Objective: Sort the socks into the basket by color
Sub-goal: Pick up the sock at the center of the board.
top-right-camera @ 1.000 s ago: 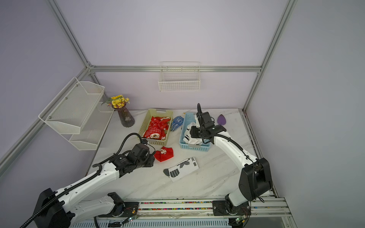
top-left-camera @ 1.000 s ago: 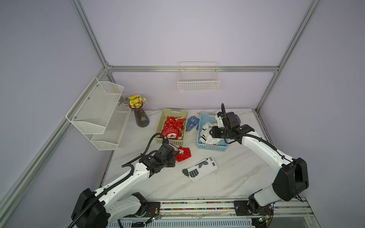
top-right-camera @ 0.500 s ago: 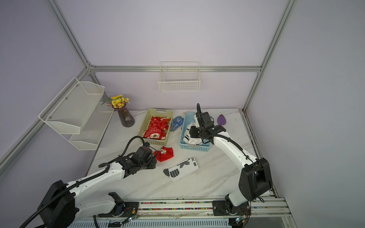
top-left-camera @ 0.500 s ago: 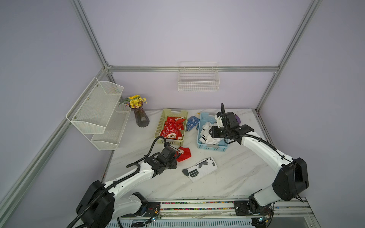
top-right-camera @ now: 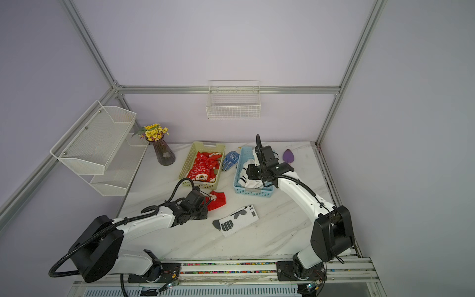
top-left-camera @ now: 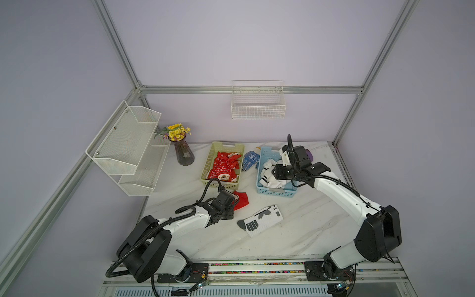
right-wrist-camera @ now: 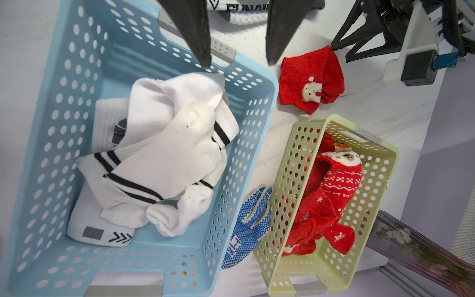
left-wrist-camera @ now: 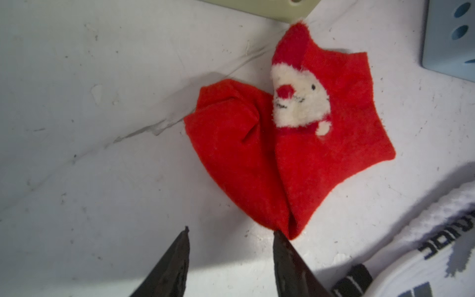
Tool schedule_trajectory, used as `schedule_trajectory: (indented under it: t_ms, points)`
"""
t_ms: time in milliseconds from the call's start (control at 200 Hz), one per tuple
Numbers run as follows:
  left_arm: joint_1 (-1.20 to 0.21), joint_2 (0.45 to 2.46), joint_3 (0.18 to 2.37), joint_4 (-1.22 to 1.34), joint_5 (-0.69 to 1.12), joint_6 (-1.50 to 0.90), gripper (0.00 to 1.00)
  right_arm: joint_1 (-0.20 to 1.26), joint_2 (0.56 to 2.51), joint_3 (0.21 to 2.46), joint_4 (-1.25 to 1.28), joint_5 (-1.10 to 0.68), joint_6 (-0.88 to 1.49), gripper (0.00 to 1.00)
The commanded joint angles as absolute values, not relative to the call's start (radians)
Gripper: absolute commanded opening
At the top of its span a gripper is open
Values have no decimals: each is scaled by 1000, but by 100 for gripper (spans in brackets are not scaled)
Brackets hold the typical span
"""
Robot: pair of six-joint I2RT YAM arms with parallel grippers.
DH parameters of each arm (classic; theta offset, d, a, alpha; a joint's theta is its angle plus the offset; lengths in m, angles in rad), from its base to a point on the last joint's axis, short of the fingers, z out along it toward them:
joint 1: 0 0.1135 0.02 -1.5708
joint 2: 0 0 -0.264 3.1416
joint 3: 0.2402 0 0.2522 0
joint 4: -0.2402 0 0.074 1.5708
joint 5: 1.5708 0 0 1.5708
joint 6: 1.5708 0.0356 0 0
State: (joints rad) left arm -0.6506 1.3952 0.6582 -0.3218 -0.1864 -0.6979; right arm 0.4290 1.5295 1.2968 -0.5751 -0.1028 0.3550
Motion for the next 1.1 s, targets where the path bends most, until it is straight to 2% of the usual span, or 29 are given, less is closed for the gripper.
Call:
schedule_trajectory:
  t_ms: [0,475,1095]
  points:
    - [-646,1400,680,-266,-199,-727,52,436,1537,1287,-551,-97,355,39]
    - [-643,1305,659,-272,-199,-732,51,438,1552,1305,-553,-105,356,39]
    - [-536,1492,703,-101,-155,-700,47,440,1547,1311,-571,-92,353,39]
